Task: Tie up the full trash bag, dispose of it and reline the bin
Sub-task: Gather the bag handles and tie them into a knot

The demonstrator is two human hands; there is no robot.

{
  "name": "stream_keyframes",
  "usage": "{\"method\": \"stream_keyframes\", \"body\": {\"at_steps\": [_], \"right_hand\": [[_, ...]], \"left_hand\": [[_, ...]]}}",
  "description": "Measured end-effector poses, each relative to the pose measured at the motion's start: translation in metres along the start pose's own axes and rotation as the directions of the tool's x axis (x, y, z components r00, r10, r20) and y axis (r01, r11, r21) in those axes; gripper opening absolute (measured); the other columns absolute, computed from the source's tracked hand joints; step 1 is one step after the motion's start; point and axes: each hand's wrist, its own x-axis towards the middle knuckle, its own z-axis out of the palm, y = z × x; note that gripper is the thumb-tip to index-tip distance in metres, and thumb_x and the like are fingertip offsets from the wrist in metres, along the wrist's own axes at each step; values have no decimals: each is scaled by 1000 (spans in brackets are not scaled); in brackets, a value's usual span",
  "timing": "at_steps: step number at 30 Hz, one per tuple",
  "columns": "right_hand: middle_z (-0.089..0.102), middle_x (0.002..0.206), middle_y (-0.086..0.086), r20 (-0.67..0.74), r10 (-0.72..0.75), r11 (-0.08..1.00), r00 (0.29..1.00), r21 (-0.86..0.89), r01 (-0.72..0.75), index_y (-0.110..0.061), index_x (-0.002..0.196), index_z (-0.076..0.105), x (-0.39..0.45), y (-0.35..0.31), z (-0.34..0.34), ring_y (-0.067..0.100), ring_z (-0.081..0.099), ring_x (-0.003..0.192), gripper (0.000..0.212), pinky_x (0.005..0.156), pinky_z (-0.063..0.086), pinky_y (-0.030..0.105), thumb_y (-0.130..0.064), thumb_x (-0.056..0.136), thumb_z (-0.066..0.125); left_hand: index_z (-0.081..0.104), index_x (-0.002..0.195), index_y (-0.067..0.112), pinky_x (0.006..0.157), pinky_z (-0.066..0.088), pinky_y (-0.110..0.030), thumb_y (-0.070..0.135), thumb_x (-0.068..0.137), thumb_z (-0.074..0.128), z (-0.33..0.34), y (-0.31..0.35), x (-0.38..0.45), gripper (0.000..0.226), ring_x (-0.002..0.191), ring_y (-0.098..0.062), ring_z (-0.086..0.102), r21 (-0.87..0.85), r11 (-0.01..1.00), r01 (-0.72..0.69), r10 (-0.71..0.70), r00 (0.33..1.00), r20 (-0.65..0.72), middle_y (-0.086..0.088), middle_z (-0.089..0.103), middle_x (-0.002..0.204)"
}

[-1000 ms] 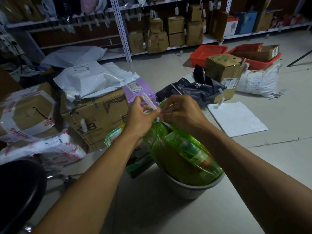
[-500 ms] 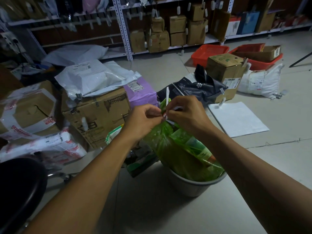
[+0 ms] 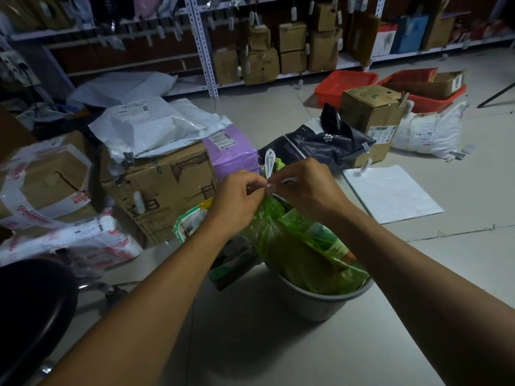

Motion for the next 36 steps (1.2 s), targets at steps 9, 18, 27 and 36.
{"method": "stream_keyframes", "body": {"at_steps": [9,18,27,36], "right_hand": [[74,100,6,-36,31,993,999,-111,-35,-16,97,78,1,-4,7,19,68,91,12,78,57,37,-21,88,72],[66,81,-6,106,139,990,985,-32,-136,-28,73,67,5,-6,4,8,60,72,18,52,41,18,-21,90,67],[71,79,19,196,245,950,949,147,-276,-15,74,74,8,-12,0,20,62,66,19,56,47,26,-7,88,64],[58,59,5,191,290,925,938,197,-326,4,82,74,11,-17,-3,11,51,53,13,42,39,16,0,87,63]], "left_hand": [[67,83,34,68,47,-16,19,94,64,3,1,-5,18,78,3,61,12,999,43,-43,999,-2,10,68,87],[66,97,14,73,36,-20,17,97,57,8,4,-12,9,87,-10,51,280,959,-39,66,994,-88,4,56,97],[61,78,24,61,40,-4,10,86,71,7,6,-19,19,68,10,56,67,998,8,5,981,-196,17,61,71],[78,91,17,65,51,-16,24,83,78,7,12,-23,10,71,1,64,8,1000,29,-27,984,-176,9,72,79]]}}
